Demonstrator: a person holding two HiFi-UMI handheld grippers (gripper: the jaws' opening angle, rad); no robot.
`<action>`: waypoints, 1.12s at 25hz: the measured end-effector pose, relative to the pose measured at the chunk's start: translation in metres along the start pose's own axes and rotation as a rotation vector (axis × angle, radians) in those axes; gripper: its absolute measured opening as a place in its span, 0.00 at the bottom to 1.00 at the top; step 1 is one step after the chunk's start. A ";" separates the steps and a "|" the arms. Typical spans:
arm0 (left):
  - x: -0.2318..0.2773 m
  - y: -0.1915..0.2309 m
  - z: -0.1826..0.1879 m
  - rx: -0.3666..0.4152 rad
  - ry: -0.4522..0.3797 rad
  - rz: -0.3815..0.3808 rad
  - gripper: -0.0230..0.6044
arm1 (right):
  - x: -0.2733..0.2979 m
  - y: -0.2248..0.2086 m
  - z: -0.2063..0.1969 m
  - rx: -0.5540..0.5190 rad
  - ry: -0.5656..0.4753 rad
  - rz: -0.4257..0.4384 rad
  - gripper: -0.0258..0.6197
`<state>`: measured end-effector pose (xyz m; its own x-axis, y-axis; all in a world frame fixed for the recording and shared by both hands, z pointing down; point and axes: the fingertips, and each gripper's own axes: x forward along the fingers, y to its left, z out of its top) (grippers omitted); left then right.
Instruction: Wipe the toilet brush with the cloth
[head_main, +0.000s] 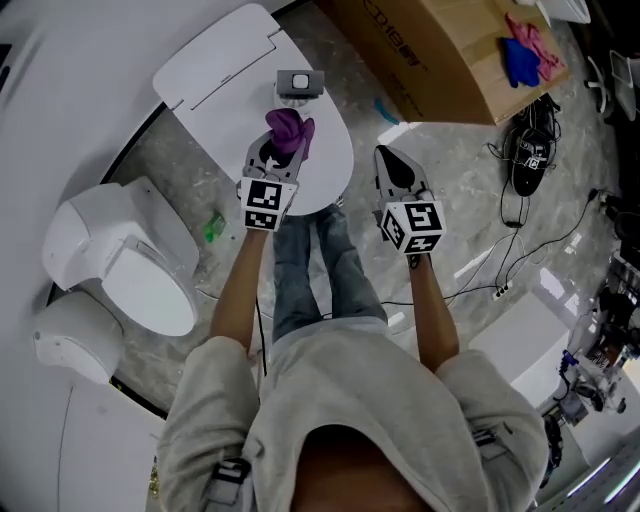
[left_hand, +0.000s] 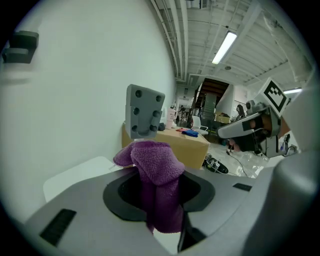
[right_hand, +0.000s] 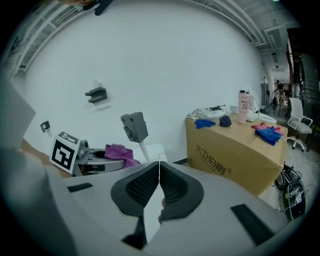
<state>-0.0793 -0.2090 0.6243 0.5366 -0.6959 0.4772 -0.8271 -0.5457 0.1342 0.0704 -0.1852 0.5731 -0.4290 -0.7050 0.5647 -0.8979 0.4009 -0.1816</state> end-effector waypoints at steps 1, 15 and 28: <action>0.004 0.001 0.000 0.016 0.000 -0.005 0.27 | -0.001 -0.003 -0.004 0.002 0.007 -0.006 0.09; 0.053 0.010 0.009 0.124 0.004 -0.034 0.27 | -0.005 -0.029 -0.023 0.004 0.045 -0.034 0.09; 0.080 0.025 -0.009 0.090 0.043 -0.019 0.27 | -0.005 -0.046 -0.042 0.020 0.086 -0.048 0.09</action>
<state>-0.0584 -0.2735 0.6735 0.5429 -0.6651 0.5127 -0.7975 -0.5997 0.0665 0.1179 -0.1752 0.6121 -0.3758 -0.6703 0.6400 -0.9196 0.3550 -0.1682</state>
